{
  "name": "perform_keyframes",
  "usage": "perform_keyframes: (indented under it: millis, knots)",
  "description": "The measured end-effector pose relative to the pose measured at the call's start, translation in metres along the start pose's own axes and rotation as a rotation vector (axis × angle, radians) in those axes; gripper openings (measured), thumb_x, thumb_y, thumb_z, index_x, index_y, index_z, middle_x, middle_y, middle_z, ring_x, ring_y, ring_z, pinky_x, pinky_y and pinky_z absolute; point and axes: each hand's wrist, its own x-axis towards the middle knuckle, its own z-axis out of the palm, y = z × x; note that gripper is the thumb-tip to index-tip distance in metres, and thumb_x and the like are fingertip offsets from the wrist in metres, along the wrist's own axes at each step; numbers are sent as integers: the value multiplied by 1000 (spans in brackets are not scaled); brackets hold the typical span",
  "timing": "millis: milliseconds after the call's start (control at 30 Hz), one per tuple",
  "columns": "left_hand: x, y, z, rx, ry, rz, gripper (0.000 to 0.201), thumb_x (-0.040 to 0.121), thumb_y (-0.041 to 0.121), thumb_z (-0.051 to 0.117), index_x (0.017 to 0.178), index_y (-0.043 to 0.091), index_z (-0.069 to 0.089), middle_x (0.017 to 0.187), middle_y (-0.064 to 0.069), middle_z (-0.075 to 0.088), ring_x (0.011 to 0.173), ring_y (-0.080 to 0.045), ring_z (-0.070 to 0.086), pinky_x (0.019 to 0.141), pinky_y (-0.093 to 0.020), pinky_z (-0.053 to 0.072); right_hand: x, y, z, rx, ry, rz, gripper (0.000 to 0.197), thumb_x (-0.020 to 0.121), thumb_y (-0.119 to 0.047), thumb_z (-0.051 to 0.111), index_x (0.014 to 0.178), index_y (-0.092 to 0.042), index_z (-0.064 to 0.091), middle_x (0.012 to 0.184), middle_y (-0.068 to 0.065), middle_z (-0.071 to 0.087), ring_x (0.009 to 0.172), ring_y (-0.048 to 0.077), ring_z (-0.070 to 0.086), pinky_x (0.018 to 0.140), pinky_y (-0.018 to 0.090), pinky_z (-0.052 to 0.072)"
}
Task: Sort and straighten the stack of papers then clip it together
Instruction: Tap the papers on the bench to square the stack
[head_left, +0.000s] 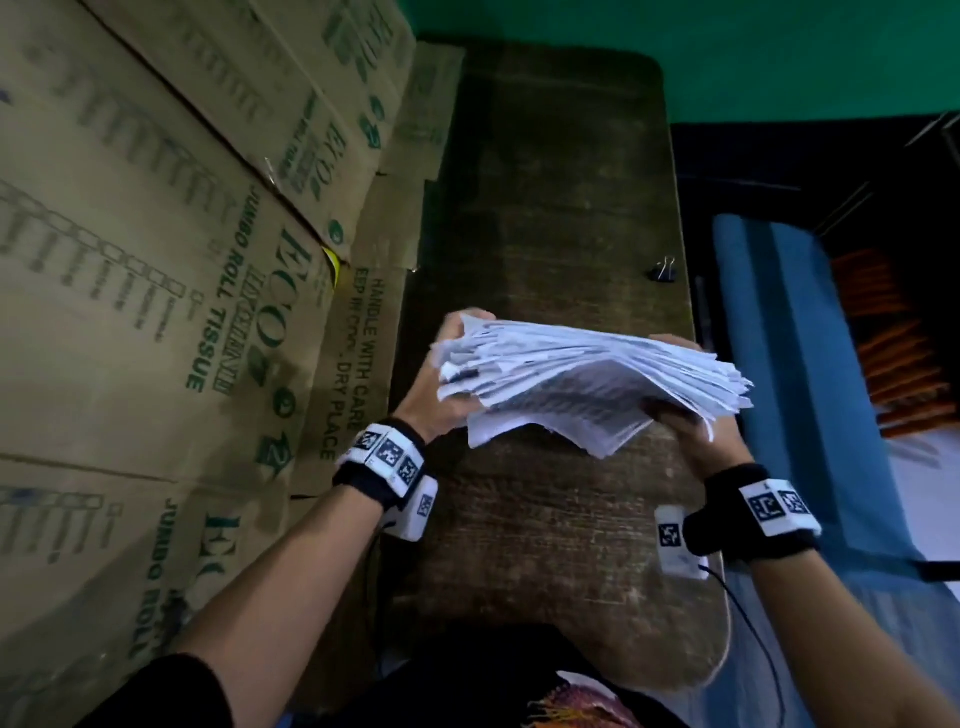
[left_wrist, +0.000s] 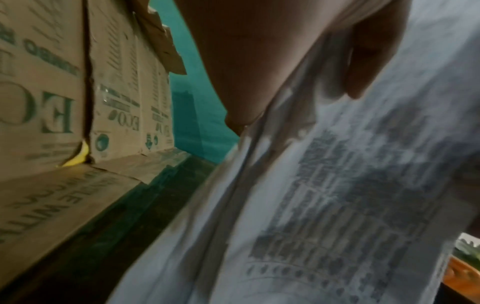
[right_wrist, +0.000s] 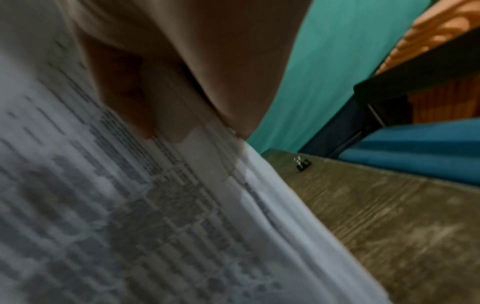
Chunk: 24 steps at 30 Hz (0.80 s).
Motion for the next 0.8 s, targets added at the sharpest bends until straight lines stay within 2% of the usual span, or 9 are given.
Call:
perform_keyframes:
  millis: [33, 100, 200, 333, 433, 500, 567, 700, 800]
  knots:
    - [2, 6, 2, 40, -72, 6, 50, 77, -9, 68, 123, 3, 52, 109, 5, 61, 86, 21, 59, 86, -11, 49, 1, 0, 0, 41, 8, 67, 60, 66, -24, 75, 121, -10, 56, 115, -5, 67, 106, 2, 61, 99, 29, 46]
    - [9, 7, 1, -26, -66, 108, 47, 72, -1, 71, 116, 2, 55, 109, 11, 67, 100, 11, 61, 86, -12, 48, 5, -4, -1, 104, -19, 126, 59, 66, -5, 79, 120, -12, 57, 107, -15, 71, 102, 4, 64, 92, 31, 50]
    - [15, 13, -5, -181, -15, 68, 62, 68, 9, 80, 124, 3, 53, 121, -5, 65, 115, -15, 61, 96, -29, 50, 11, -20, -2, 172, -36, 95, 55, 71, 11, 73, 123, -3, 58, 112, 1, 71, 104, 17, 67, 85, 30, 56]
    - [18, 20, 14, -129, 123, 13, 38, 78, -5, 72, 114, -1, 60, 103, 2, 68, 92, -1, 68, 80, -22, 54, 14, -12, 9, 97, 116, 119, 34, 77, -5, 78, 109, -11, 68, 108, 12, 72, 101, 24, 70, 88, 44, 57]
    - [17, 27, 20, -154, 133, -1, 41, 79, -15, 66, 115, 5, 59, 107, 6, 66, 99, -4, 67, 78, -16, 54, 13, -14, 13, 57, 144, 120, 37, 73, -1, 80, 106, -11, 67, 101, 3, 72, 91, 10, 71, 80, 35, 57]
    - [16, 28, 18, -202, 71, -40, 45, 77, -12, 70, 110, 16, 60, 107, 7, 67, 99, -4, 68, 76, -16, 55, 11, -16, 10, 93, 138, 108, 44, 74, 1, 79, 114, -2, 63, 105, 7, 72, 96, 14, 70, 81, 32, 57]
    - [19, 25, 19, -227, 82, -70, 39, 76, -10, 72, 101, 20, 62, 100, 6, 69, 95, -10, 69, 72, -18, 55, 9, -16, 11, 97, 155, 85, 35, 79, -1, 76, 112, -6, 65, 108, 11, 71, 100, 23, 69, 86, 40, 57]
    - [17, 31, 28, -154, 256, 10, 29, 77, -5, 73, 101, 9, 67, 95, 3, 71, 91, -10, 69, 83, -32, 56, 12, -26, 19, 62, 233, 57, 21, 84, -5, 72, 103, -10, 67, 100, 8, 71, 89, 14, 68, 83, 41, 57]
    - [9, 41, 25, -177, 277, 67, 32, 75, -5, 75, 103, 6, 66, 98, 4, 71, 89, -1, 69, 81, -23, 56, 13, -35, 10, 125, 218, 8, 26, 82, -2, 73, 108, -5, 67, 105, 12, 71, 95, 19, 68, 81, 35, 57]
